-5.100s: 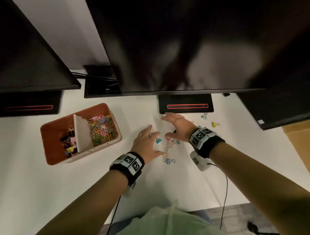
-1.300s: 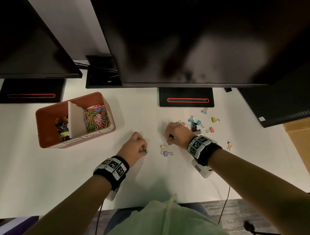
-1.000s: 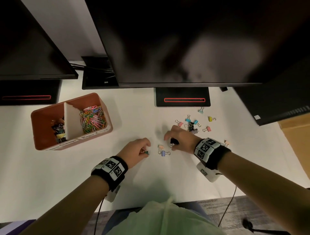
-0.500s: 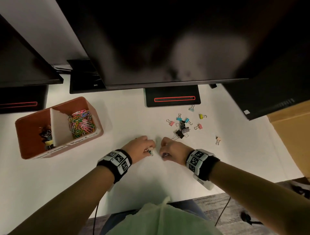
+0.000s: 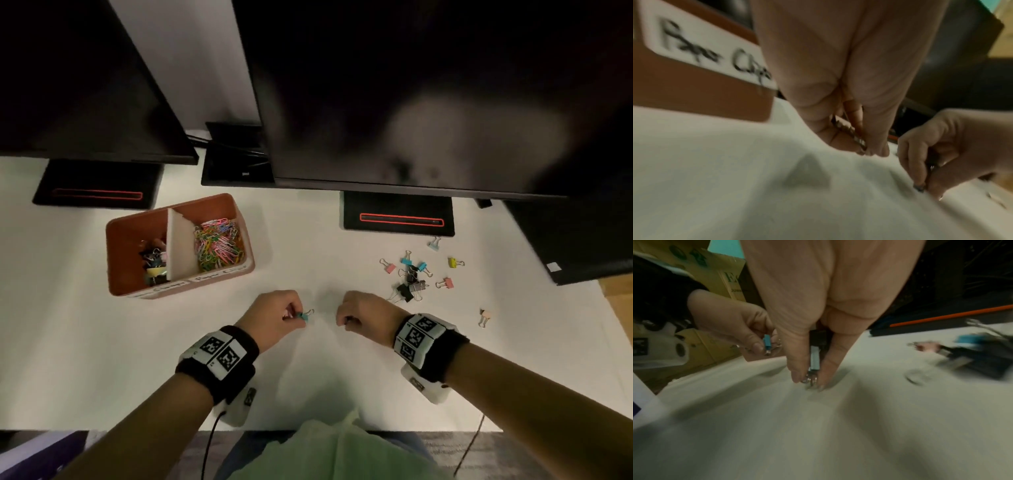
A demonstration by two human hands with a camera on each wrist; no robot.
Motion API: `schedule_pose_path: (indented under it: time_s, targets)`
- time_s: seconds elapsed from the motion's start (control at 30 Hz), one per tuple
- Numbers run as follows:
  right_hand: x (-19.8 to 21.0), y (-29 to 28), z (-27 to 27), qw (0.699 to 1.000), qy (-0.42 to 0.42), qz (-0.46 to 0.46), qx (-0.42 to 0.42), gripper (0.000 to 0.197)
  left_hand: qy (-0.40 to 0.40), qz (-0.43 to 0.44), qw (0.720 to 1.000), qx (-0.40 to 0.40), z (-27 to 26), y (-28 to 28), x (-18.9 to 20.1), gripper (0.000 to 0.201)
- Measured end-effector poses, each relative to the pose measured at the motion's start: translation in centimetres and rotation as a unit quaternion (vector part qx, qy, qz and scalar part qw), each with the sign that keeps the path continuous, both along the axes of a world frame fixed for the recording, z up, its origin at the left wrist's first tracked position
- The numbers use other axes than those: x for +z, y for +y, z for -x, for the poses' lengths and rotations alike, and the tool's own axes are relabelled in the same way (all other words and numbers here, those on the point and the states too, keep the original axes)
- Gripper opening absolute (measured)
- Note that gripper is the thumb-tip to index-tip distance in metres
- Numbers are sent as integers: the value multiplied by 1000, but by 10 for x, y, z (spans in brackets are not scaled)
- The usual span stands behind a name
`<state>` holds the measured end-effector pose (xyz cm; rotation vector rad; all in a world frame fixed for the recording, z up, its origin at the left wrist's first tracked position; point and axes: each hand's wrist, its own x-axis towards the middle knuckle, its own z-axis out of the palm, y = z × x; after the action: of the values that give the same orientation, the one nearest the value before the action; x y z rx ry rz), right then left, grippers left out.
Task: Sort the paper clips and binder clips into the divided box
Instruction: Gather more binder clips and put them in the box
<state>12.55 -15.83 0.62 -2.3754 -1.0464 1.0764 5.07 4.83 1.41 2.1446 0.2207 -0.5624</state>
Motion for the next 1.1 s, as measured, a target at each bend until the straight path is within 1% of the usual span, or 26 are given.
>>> schedule_pose_path:
  time_s: [0.1,0.17,0.2,0.3,0.33,0.37,0.4,0.47,0.5,0.53,0.6,0.7,0.8,0.83,0.9,0.97,1.0,1.1]
  targets:
    - [22,51,-11,997,-2,-72,23,15,-16,11,997,72,17,50,31,19]
    - [41,96,-17,991,-13,-129,44,15,-44,-19,990,130,27,91,52,17]
    - [50,121,-18,986,-21,-160,50,15,-58,-37,984,167,31,112,61,17]
    - [76,197,-19,969,-42,-239,50,13,-92,-74,951,284,35,166,80,18]
    - [82,221,-17,965,-45,-257,41,13,-92,-57,943,314,35,179,82,16]
    - [85,243,-14,963,-46,-266,29,14,-83,-18,937,339,33,189,83,14]
    - [87,263,-11,963,-44,-264,19,18,-65,24,932,356,30,196,84,21]
    - [87,291,-4,971,-32,-238,2,29,-33,69,926,370,27,206,85,47]
    - [86,299,-2,974,-24,-224,-9,34,-29,79,925,370,26,207,88,54]
    - [84,302,-2,977,-21,-213,-21,36,-35,89,926,365,26,207,91,55]
    - [83,296,-7,977,-19,-207,-38,36,-58,107,930,346,26,203,98,49]
    - [78,258,-22,971,-19,-228,-68,29,-100,97,941,307,26,187,104,46]
    - [68,196,-42,963,-72,-231,-116,25,-162,28,959,231,18,161,100,44]
    - [65,172,-47,960,-93,-223,-139,24,-175,30,963,203,14,149,96,42]
    - [59,124,-57,952,-134,-206,-182,19,-176,54,971,149,2,121,87,34]
    - [55,74,-61,947,-165,-171,-216,17,-177,67,978,89,-13,85,75,20]
    - [52,49,-62,946,-175,-146,-229,18,-177,69,980,58,-21,66,70,17]
    - [45,-19,-60,945,-180,-56,-269,29,-153,60,986,-20,-43,8,48,26]
